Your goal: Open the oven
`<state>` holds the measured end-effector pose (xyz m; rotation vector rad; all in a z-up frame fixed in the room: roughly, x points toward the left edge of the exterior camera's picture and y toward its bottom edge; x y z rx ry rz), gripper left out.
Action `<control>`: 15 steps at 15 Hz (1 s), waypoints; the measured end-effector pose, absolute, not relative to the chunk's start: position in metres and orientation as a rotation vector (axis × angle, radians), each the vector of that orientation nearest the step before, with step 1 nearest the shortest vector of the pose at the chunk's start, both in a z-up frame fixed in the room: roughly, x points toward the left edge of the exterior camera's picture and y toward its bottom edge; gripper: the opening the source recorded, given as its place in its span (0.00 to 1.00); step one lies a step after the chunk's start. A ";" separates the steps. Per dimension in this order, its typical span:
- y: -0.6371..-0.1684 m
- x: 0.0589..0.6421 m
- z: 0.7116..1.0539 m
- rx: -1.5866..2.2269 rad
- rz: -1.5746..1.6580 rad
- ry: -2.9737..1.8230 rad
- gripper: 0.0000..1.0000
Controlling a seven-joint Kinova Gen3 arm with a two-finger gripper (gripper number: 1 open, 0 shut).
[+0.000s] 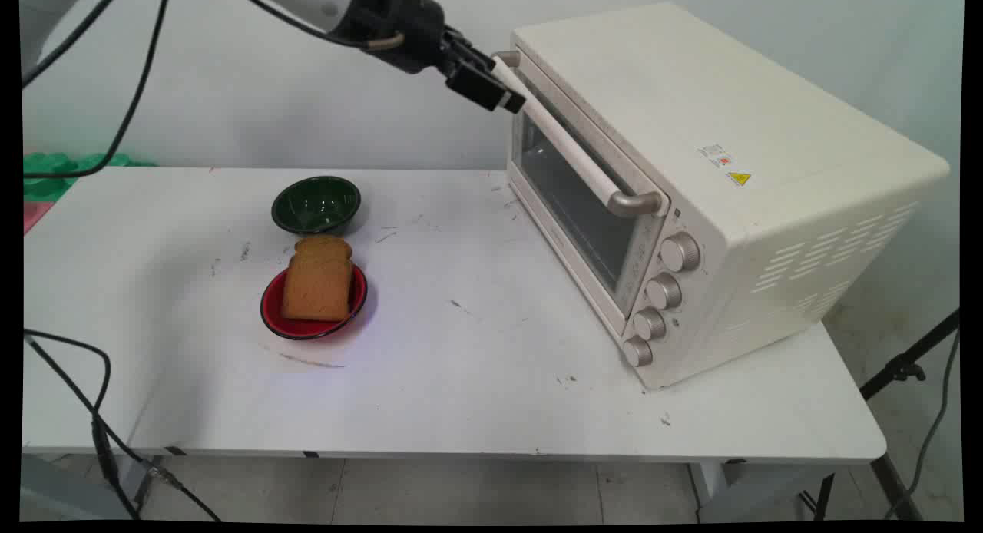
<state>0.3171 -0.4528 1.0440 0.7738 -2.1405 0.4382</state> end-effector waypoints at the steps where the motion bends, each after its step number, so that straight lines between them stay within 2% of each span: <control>1: -0.457 0.312 1.045 0.775 0.442 -2.140 0.00; 15: -0.490 0.275 1.031 0.806 0.500 -2.154 0.00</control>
